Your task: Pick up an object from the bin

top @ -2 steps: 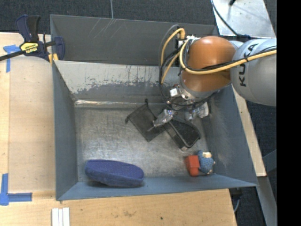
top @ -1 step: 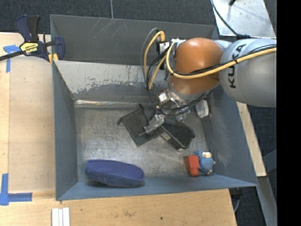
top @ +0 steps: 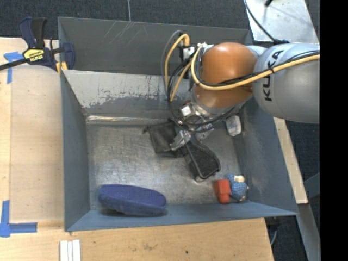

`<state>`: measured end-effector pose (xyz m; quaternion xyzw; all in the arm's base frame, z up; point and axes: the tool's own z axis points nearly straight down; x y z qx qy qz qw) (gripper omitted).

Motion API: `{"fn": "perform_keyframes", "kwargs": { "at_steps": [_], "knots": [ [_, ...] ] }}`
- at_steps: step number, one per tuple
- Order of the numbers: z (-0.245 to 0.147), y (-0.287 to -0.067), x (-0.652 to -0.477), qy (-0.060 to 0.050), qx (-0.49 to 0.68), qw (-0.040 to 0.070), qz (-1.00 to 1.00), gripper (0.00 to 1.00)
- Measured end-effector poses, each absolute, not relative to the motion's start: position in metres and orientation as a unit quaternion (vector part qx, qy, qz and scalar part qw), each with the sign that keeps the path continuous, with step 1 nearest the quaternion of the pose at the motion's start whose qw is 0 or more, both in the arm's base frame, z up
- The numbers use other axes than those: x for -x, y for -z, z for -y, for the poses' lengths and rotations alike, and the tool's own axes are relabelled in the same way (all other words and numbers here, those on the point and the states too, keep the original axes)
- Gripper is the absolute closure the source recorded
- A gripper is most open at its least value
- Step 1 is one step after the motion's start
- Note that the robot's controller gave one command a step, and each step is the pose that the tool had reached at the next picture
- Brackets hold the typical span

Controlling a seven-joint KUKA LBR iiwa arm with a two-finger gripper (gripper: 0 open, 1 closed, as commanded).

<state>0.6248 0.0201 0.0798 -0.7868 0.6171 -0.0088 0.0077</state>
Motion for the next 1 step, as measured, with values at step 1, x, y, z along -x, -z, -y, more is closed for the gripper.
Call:
{"fn": "perform_keyframes", "kwargs": {
  "at_steps": [1],
  "knots": [
    [-0.0203,-0.1756,-0.6258,0.002,0.786,0.003,-0.618,1.00]
  ]
}}
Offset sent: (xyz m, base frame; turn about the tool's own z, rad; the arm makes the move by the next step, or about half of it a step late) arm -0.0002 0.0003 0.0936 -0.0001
